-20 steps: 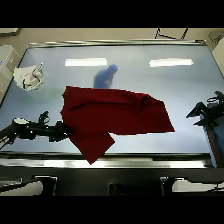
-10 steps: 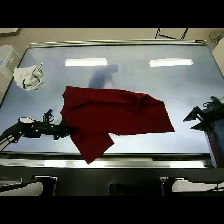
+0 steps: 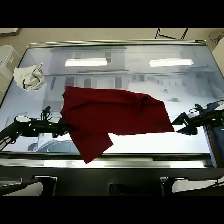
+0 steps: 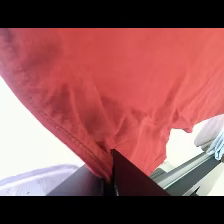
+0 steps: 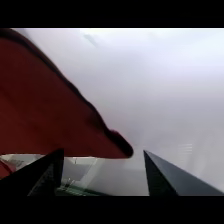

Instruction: Fold the clothes and pants, and hang the long-sleeved shirts on hangers.

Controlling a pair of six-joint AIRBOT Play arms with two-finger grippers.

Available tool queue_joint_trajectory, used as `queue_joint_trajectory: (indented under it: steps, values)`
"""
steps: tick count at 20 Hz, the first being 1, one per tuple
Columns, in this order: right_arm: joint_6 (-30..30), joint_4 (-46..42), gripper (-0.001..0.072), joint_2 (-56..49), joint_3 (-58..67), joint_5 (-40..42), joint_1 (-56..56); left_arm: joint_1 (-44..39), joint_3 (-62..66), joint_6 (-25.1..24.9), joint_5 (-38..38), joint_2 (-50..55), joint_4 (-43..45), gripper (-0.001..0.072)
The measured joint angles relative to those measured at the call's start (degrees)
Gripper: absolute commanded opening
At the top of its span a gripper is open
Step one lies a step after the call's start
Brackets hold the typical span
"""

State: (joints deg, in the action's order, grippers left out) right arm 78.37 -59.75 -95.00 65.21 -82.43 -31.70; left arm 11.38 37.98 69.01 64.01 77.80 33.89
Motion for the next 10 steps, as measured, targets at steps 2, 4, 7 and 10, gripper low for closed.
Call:
queue_joint_trajectory:
  steps: [2, 4, 7, 10]
  values:
    - [-0.5, 0.5, 0.0416, -0.3, -0.2, 0.9, 2.4, 0.0, 0.0, 0.2, 0.0, -0.3, -0.1, 0.0018]
    - [-1.0, 0.2, 0.0064, -0.5, -0.4, 2.6, 5.2, 0.0, 0.0, 0.3, 0.1, -0.5, -0.1, 0.0018]
    - [-1.7, 0.0, 0.0045, -0.5, 0.6, 2.2, 8.5, 0.4, 0.9, 0.4, 0.5, -0.9, 0.0, 0.0017]
    - [-2.5, 1.4, 0.0045, 2.1, 6.7, -0.5, 10.0, 2.1, 6.8, 0.4, 1.9, -3.6, 0.1, 0.0017]
